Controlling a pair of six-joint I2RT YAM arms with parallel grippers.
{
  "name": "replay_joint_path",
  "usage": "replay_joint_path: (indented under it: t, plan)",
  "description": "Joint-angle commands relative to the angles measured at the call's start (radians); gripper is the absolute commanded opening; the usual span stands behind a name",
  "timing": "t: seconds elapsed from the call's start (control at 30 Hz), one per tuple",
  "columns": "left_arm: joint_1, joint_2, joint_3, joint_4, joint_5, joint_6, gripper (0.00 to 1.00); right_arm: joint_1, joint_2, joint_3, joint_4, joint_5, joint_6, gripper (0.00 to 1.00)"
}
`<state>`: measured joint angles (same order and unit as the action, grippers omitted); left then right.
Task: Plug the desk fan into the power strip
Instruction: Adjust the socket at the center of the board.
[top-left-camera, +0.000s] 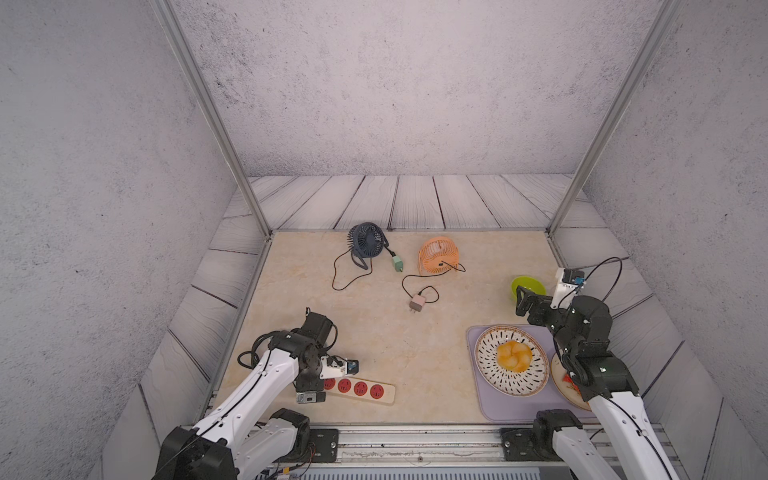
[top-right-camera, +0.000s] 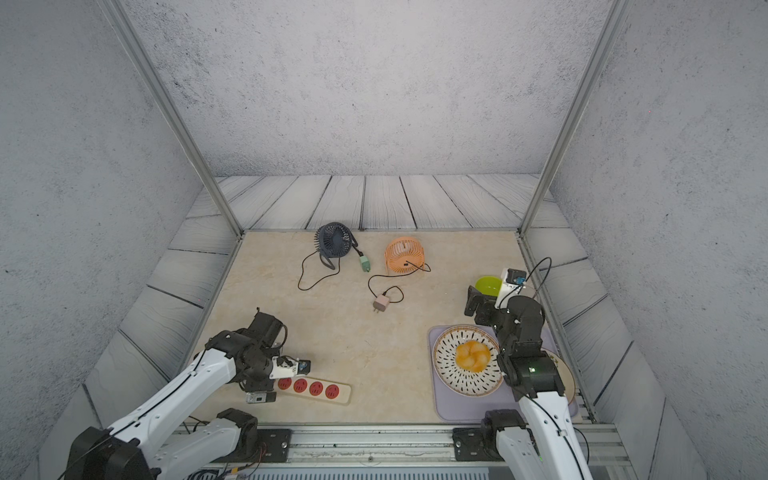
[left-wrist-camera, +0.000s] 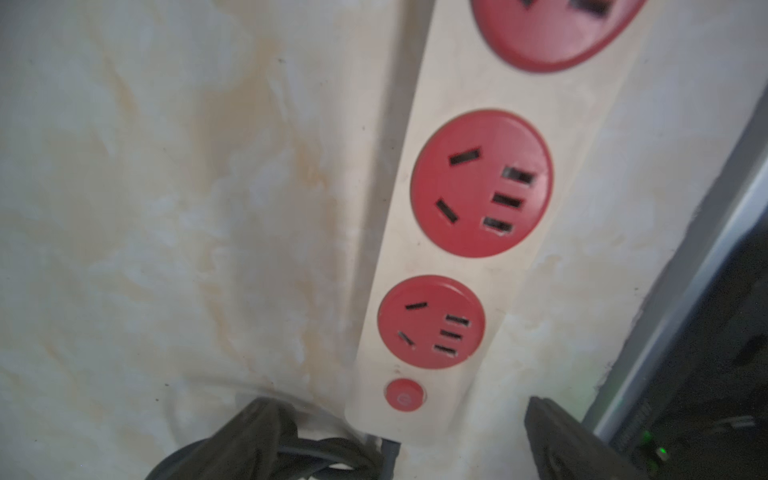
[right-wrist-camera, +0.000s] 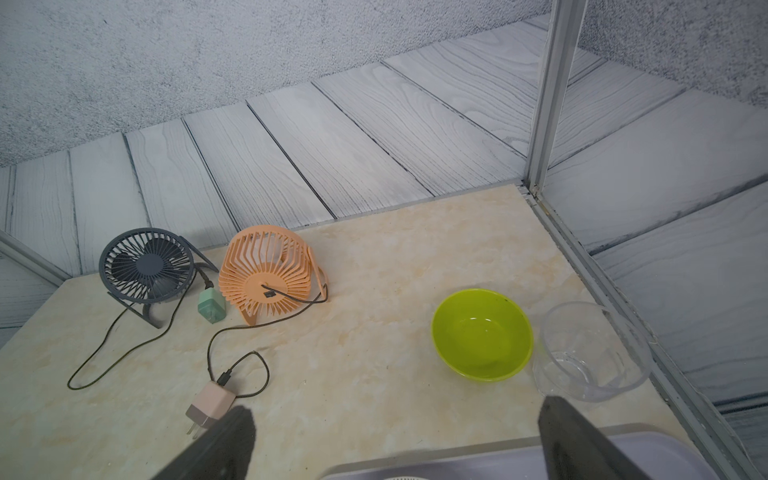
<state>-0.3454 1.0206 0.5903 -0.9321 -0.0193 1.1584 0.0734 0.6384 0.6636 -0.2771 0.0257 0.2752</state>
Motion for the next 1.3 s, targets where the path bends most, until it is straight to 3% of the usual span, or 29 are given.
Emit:
replay_joint_path:
  t: [0.0, 0.5, 0.73, 1.27]
  plan:
    - [-0.006, 0.007, -0.032, 0.107, -0.024, 0.041, 1.0, 0.001, -0.021, -0.018, 0.011, 0.022, -0.008, 0.99]
    - [-0.008, 0.139, -0.031, 0.373, -0.017, 0.068, 1.0, 0.001, -0.031, -0.034, 0.024, 0.028, 0.009, 0.99]
    - [-0.008, 0.333, 0.125, 0.473, -0.03, -0.026, 1.0, 0.001, -0.042, -0.024, 0.0, 0.031, 0.008, 0.99]
    - [-0.01, 0.72, 0.461, 0.635, -0.033, -0.054, 1.0, 0.001, -0.098, -0.045, -0.056, 0.012, 0.025, 0.99]
